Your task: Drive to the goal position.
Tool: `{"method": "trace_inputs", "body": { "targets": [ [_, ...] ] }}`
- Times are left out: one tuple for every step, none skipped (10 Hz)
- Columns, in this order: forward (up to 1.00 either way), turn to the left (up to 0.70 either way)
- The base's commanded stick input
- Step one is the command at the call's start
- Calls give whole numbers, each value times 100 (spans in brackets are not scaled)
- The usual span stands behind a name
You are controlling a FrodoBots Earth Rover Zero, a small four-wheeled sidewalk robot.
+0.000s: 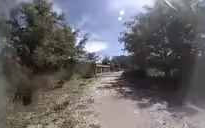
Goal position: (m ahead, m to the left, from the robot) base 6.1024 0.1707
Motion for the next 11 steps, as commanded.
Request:
{"method": "trace_inputs", "body": {
  "targets": [
    [85,0],
    [85,0],
    [85,0],
    [85,0],
    [85,0],
    [85,0],
    [85,0],
    [85,0],
    [85,0],
    [85,0],
    [85,0]
  ]
}}
